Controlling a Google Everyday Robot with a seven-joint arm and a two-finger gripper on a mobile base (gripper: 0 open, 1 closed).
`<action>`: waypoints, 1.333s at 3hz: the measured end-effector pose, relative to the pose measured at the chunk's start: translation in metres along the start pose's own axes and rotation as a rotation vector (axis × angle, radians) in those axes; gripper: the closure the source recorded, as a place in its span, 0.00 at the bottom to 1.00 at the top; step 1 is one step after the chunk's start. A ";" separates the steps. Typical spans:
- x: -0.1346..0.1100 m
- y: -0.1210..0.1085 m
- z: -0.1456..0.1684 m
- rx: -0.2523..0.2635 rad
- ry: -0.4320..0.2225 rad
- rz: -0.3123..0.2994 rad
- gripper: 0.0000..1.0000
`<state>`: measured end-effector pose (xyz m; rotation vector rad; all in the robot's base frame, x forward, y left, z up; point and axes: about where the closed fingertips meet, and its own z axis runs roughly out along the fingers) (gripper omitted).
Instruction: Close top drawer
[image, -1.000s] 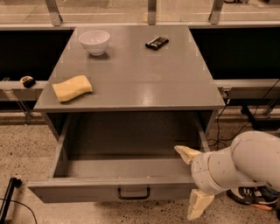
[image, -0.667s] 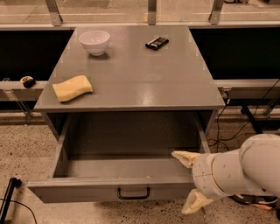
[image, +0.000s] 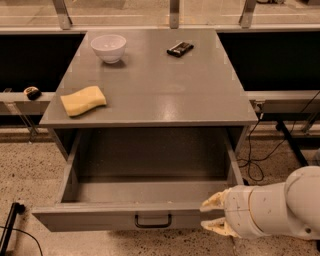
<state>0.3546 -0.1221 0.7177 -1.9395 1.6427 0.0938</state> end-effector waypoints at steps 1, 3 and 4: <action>0.000 0.000 0.000 0.000 -0.001 0.000 0.91; 0.021 0.016 0.030 -0.023 0.006 0.047 1.00; 0.041 0.027 0.057 -0.028 -0.006 0.091 1.00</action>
Offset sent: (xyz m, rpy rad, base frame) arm 0.0003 0.0000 -0.0036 -0.0031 -0.0039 -0.0036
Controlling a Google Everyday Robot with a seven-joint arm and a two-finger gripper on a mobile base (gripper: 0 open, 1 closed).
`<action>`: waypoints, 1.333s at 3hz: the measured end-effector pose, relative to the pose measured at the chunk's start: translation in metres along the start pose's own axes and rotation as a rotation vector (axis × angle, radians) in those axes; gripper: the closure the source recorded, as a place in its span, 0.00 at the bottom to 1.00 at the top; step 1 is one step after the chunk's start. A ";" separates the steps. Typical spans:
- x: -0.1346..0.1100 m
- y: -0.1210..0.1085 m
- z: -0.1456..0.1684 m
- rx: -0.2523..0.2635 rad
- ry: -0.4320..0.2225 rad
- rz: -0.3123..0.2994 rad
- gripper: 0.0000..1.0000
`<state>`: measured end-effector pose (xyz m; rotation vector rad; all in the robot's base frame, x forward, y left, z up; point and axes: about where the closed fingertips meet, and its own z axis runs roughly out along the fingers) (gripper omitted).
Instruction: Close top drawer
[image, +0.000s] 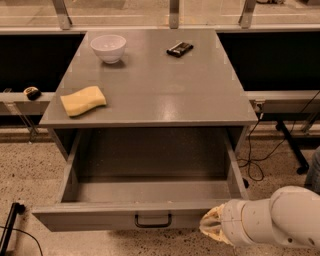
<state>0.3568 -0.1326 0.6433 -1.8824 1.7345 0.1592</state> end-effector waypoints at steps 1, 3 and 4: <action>0.013 -0.004 0.012 0.035 -0.017 0.024 1.00; 0.012 -0.041 0.022 0.139 -0.056 -0.002 1.00; 0.012 -0.042 0.023 0.142 -0.056 -0.004 1.00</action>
Offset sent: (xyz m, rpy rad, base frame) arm 0.0795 -0.0008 -0.0063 0.0901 -0.1797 -0.0515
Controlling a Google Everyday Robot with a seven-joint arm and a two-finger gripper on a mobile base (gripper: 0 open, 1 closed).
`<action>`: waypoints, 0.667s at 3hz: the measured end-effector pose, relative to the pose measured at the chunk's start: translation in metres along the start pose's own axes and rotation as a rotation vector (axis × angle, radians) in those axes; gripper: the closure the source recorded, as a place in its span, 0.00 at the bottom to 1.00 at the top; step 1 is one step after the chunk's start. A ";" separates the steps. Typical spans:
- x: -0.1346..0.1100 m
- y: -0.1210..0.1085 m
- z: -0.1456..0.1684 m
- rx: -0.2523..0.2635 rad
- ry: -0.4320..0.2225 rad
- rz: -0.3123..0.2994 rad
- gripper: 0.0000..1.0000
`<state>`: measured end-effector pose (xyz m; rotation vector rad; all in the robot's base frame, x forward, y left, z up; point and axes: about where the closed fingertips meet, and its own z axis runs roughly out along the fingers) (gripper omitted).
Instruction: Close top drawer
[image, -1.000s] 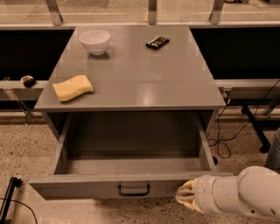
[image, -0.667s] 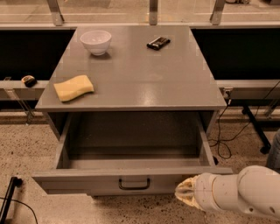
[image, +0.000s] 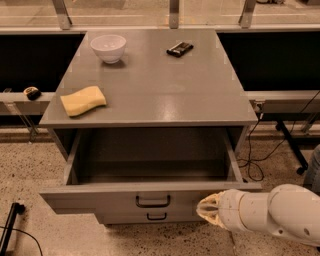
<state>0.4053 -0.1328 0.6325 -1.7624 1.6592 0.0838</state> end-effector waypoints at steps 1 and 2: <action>0.001 -0.007 0.008 0.038 -0.017 0.014 1.00; -0.003 -0.012 0.031 0.133 -0.055 0.033 1.00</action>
Offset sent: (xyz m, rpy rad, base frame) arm 0.0676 0.0275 -0.0181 0.1452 -0.3065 -0.1978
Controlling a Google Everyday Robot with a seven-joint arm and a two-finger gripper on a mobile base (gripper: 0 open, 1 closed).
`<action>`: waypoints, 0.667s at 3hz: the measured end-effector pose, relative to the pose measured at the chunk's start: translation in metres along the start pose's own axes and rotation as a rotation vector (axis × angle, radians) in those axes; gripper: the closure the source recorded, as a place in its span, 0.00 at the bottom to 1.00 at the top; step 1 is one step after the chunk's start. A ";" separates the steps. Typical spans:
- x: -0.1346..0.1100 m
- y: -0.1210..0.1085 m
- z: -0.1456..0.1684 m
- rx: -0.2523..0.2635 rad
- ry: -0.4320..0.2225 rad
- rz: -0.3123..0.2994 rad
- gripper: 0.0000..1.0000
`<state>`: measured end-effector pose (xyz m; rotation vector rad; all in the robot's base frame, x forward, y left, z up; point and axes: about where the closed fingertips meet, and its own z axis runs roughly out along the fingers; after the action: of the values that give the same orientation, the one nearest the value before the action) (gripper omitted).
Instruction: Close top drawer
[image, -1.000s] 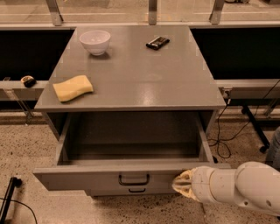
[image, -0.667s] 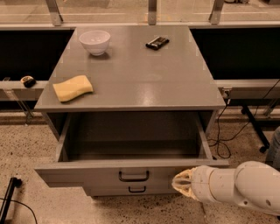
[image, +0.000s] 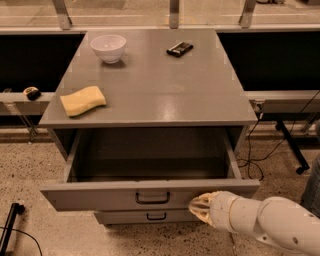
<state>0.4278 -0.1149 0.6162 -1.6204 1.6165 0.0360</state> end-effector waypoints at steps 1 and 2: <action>-0.003 -0.035 0.023 0.139 0.003 -0.029 1.00; -0.005 -0.064 0.037 0.203 -0.010 -0.052 1.00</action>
Offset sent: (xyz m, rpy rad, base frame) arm 0.1043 0.0163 0.0200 0.0275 -0.2703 -0.0945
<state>0.4993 -0.1010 0.6277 -1.5016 1.5179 -0.1428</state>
